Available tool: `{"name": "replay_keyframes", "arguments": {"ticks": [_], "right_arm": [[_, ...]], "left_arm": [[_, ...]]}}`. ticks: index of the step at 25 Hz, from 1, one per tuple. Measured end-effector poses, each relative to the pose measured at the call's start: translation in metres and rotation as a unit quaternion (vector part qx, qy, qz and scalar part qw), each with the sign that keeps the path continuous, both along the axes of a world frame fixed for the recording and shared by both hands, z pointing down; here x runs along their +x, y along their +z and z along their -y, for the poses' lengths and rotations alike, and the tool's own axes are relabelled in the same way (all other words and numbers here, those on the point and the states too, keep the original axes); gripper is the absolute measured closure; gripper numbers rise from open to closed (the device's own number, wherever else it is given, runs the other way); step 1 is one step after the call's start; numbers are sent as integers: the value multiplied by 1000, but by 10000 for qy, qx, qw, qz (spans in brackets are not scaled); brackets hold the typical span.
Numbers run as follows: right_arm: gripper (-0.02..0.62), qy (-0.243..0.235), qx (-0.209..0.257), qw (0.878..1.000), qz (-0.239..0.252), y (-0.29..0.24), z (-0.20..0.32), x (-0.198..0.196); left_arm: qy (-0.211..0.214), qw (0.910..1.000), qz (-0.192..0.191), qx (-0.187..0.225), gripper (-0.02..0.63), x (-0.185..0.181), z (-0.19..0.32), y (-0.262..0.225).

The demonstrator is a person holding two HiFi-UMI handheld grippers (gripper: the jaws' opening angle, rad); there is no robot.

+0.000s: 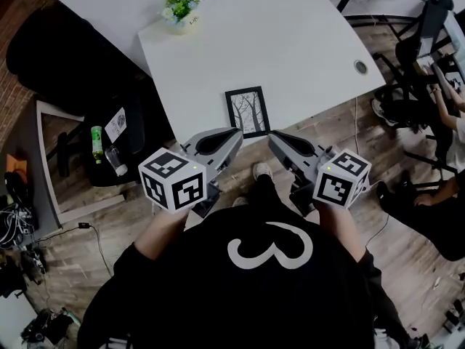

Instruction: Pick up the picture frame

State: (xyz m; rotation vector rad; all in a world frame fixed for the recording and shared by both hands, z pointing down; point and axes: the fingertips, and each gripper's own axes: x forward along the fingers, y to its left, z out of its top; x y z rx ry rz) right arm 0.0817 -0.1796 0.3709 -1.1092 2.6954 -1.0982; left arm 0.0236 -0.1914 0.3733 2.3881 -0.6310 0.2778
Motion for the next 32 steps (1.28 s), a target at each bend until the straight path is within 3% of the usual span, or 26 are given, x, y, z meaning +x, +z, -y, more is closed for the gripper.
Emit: {"name": "replay_keyframes", "arguments": {"ticks": [6, 17, 30, 32], "right_arm": [[571, -160, -250, 9995, -83, 22, 41, 11], [569, -390, -621, 9966, -373, 64, 80, 21], [569, -398, -1030, 9891, -971, 123, 90, 21], [568, -428, -1086, 9881, -1006, 128, 90, 21]], "left_arm": [[-303, 9989, 105, -342, 589, 0, 38, 23], [-420, 9960, 231, -749, 588, 7, 67, 61], [-646, 9893, 705, -1100, 586, -11, 80, 114], [-687, 9877, 783, -1170, 546, -13, 81, 122]]}}
